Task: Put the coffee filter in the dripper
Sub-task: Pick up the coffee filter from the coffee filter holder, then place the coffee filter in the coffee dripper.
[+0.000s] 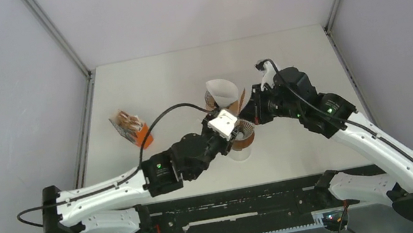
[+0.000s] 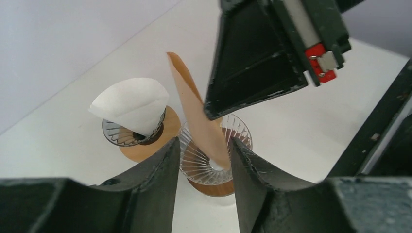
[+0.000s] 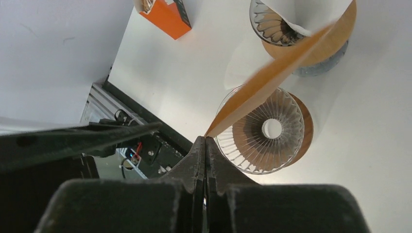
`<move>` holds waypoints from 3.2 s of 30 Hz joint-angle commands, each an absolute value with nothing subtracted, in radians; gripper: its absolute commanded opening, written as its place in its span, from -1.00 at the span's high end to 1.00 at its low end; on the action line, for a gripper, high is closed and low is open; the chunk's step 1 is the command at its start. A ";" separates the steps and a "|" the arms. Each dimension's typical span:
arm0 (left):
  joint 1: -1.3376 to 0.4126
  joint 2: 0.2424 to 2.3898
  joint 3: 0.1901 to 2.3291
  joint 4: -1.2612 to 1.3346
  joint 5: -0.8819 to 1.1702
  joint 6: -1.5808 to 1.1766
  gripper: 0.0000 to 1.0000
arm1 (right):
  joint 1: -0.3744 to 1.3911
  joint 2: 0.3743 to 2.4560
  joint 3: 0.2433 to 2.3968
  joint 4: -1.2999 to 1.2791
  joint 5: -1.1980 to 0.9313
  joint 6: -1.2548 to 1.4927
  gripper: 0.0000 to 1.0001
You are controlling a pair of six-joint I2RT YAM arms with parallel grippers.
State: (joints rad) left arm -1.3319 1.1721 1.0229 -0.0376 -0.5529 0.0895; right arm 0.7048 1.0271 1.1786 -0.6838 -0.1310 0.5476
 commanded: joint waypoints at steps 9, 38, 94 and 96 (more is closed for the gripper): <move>-1.113 0.909 0.876 0.105 -0.268 -0.299 -0.21 | 0.611 0.957 1.153 -0.595 -0.440 0.171 1.00; -0.914 1.080 0.981 -0.014 -0.066 -0.761 -0.56 | 0.740 1.009 1.143 -0.614 -0.326 0.037 1.00; -0.908 1.046 0.976 -0.182 -0.126 -0.768 -0.37 | 0.954 1.088 1.227 -0.662 0.024 0.011 1.00; -0.908 1.056 0.974 -0.186 -0.109 -0.775 -0.37 | 0.957 1.084 1.227 -0.658 0.024 0.016 1.00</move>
State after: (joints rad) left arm -0.9157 1.0584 0.9928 -0.2237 -0.1463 -0.7612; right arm 0.9436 1.0904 1.1820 -0.6994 0.0040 -0.0105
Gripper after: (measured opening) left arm 0.681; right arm 0.006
